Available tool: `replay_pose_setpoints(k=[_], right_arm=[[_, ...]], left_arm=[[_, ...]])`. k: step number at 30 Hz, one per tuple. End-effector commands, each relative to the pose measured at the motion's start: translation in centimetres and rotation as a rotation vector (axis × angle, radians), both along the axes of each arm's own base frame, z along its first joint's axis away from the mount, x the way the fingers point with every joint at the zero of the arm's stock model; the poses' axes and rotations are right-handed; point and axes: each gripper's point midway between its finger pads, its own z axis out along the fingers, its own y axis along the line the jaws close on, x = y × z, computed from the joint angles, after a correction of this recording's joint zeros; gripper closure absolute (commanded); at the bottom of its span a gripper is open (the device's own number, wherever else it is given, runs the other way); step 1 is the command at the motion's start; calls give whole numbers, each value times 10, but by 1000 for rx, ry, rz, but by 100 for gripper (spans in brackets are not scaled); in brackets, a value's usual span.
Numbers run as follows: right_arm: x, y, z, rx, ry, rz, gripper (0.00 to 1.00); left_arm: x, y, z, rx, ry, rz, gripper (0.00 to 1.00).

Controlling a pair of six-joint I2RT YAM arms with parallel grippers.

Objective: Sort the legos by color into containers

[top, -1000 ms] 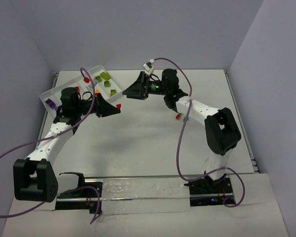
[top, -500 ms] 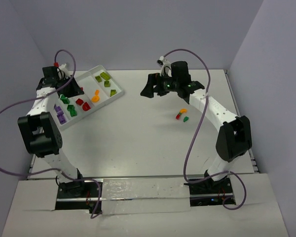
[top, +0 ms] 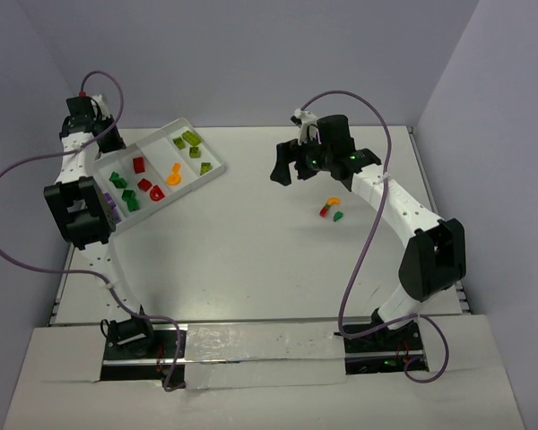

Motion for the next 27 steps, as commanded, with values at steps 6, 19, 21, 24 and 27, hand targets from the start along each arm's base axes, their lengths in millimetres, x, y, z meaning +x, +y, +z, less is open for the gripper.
replay_pose_setpoints(k=[6,19,21,24,27], right_arm=[[1,-8,13,-10,-44,-9,0],[3,-5,6,-5,-10,0,0],[3,-5,6,-5,-9,2,0],[3,-6,4,-10,-7,-2,0],[3,-7,3,-16,-7,-3,0]], left_arm=[[7,13,-19,39,38,27,91],[7,9,-51,-12,81,29,74],[7,7,-50,-30,75,27,66],[11,6,-43,-35,51,26,57],[15,5,-31,-39,32,17,51]])
